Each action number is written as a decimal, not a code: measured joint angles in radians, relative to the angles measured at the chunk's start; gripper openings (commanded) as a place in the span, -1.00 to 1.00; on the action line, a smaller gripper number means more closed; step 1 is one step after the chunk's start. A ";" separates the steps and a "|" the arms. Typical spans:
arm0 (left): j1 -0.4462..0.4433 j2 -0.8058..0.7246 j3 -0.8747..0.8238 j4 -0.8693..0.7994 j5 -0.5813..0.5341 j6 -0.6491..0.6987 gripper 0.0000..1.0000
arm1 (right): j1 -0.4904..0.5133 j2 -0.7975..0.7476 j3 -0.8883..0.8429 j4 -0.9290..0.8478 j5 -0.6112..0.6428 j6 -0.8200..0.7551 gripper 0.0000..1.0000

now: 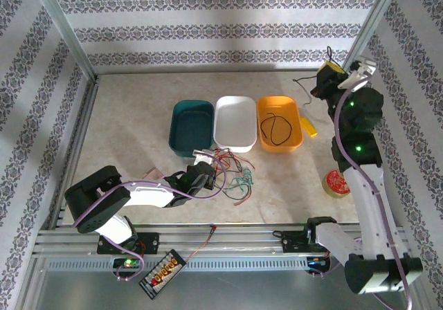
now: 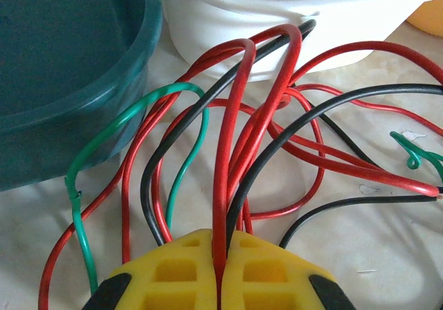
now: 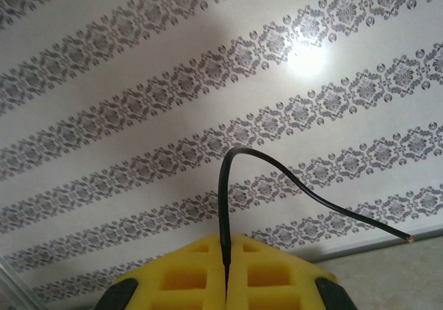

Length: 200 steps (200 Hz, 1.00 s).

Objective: Untangle the cables

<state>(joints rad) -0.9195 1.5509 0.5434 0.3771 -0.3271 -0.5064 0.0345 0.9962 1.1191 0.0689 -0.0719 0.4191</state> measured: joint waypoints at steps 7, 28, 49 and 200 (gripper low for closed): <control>0.000 0.000 0.000 0.000 0.000 0.000 -1.00 | 0.000 0.023 0.008 0.006 0.001 -0.011 -1.00; 0.000 0.000 0.003 -0.003 0.000 0.000 -1.00 | 0.000 0.079 0.019 0.024 0.004 -0.048 -1.00; 0.002 0.000 0.004 -0.004 0.000 0.000 -1.00 | 0.000 0.116 0.015 0.034 0.006 -0.062 -1.00; 0.004 0.010 0.018 -0.015 0.001 0.000 -1.00 | 0.140 0.240 -0.322 -0.021 0.244 0.015 -1.00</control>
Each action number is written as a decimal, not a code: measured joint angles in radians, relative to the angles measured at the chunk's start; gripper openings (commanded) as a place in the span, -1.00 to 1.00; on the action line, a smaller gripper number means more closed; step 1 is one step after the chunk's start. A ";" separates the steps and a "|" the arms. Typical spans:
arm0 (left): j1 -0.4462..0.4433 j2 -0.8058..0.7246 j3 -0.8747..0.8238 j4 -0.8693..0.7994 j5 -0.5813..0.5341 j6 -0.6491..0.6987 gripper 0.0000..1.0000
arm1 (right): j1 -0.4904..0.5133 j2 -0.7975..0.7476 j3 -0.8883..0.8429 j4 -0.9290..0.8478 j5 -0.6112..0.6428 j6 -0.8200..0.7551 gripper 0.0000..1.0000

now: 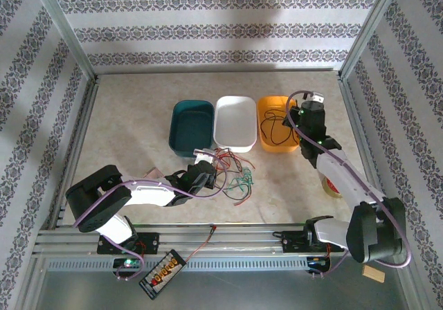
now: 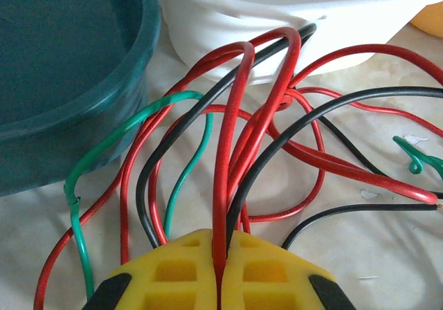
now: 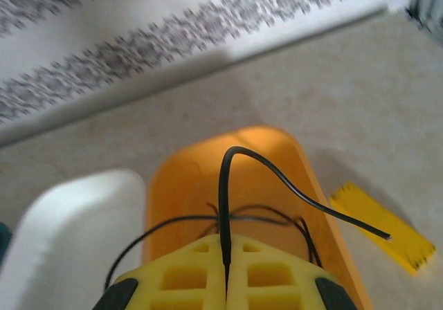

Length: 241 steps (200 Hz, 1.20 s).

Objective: Untangle the cables

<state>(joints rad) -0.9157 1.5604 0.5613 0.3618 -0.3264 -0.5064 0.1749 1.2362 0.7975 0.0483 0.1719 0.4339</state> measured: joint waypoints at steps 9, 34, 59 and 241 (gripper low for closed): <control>0.000 0.000 0.000 0.000 0.000 0.000 -1.00 | 0.007 0.027 -0.005 -0.017 0.027 0.013 -1.00; 0.000 0.000 0.000 0.000 0.000 0.000 -1.00 | 0.013 0.101 -0.006 -0.047 0.083 0.040 -1.00; 0.000 0.000 0.000 0.000 0.000 0.000 -1.00 | 0.018 0.166 -0.006 -0.068 0.131 0.062 -1.00; 0.000 0.017 0.019 -0.011 0.004 0.001 -1.00 | 0.143 0.384 0.125 -0.098 0.016 -0.096 -1.00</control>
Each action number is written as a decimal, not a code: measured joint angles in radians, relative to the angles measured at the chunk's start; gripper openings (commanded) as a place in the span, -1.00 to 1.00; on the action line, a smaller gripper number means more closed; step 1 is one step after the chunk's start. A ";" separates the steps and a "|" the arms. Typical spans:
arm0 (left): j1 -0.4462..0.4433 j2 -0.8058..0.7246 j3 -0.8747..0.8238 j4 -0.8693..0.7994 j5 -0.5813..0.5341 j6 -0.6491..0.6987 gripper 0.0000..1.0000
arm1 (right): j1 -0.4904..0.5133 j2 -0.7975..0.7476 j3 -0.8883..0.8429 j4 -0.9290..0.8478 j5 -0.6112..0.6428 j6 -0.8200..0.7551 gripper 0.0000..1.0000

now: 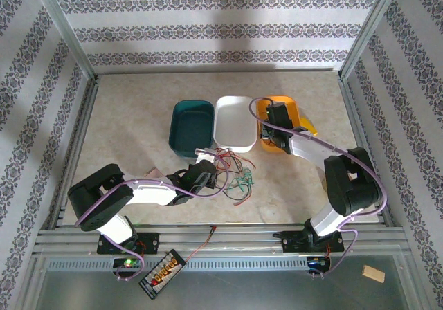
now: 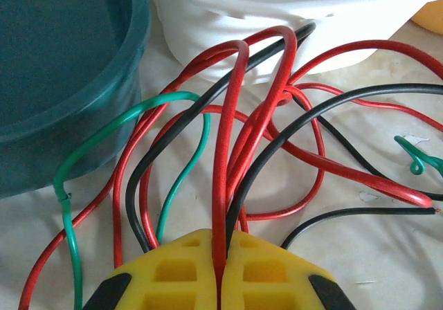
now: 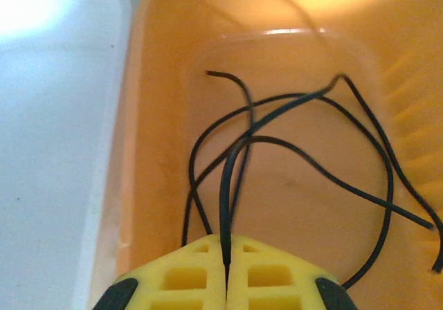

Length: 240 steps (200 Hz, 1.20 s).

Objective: Untangle the cables

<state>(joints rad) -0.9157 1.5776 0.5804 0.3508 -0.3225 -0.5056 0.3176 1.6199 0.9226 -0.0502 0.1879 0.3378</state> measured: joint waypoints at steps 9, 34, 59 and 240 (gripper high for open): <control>0.000 0.000 0.000 0.000 0.000 0.000 -1.00 | -0.022 0.011 0.000 -0.001 -0.024 0.023 -1.00; 0.000 0.000 0.000 0.000 0.000 0.000 -1.00 | -0.077 0.025 0.000 -0.008 -0.071 0.084 -0.76; 0.000 0.000 0.000 0.000 0.000 0.000 -1.00 | -0.108 0.024 0.000 -0.011 -0.098 0.138 -0.33; 0.000 0.000 -0.031 0.044 -0.023 -0.005 -1.00 | 0.242 -0.388 -0.309 0.002 -0.327 0.181 -0.37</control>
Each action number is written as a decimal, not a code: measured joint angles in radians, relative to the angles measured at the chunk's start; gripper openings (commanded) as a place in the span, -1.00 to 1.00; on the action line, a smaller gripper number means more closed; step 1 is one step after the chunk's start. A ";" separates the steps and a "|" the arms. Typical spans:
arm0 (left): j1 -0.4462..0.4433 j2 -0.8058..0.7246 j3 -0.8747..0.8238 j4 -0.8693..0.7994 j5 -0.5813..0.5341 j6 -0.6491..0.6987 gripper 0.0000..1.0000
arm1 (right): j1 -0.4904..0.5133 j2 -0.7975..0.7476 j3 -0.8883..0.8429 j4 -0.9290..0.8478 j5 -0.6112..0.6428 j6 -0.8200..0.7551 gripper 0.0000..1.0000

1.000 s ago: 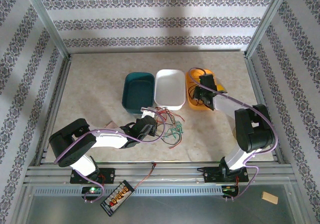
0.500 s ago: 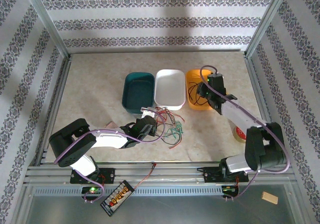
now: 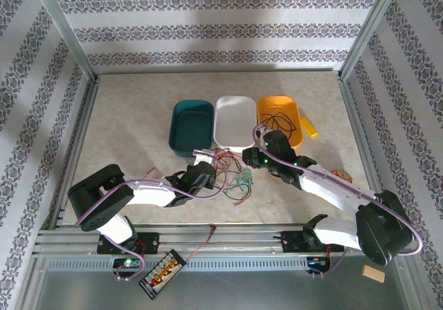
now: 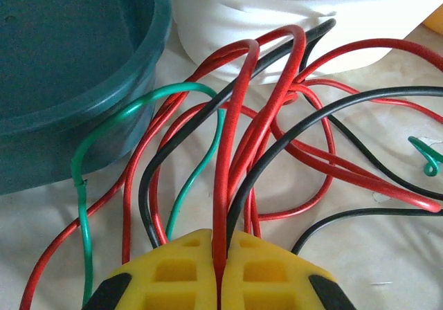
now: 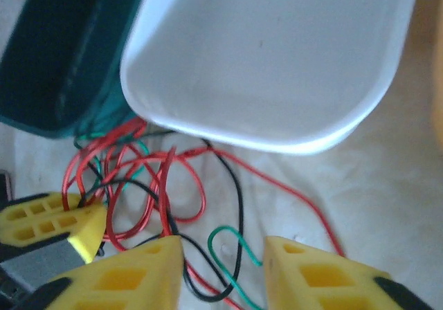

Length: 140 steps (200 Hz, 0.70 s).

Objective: Untangle the cables

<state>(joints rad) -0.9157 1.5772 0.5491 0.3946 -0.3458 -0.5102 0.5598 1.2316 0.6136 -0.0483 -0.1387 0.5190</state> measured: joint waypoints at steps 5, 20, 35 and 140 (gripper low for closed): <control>0.000 0.000 0.000 0.001 0.000 0.000 -1.00 | 0.001 0.013 0.000 0.000 -0.008 0.001 -0.38; 0.000 0.000 0.000 0.002 0.000 0.000 -1.00 | 0.001 0.050 0.000 0.007 -0.029 0.002 -0.38; 0.000 0.000 0.000 0.002 0.000 0.000 -1.00 | 0.000 0.074 0.000 0.011 -0.049 0.001 -0.38; 0.000 -0.002 -0.003 0.003 -0.001 -0.004 -1.00 | 0.001 0.129 0.011 0.045 -0.144 -0.001 -0.42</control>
<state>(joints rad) -0.9157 1.5753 0.5461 0.3973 -0.3466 -0.5144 0.5610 1.3605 0.6247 -0.0036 -0.2829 0.5182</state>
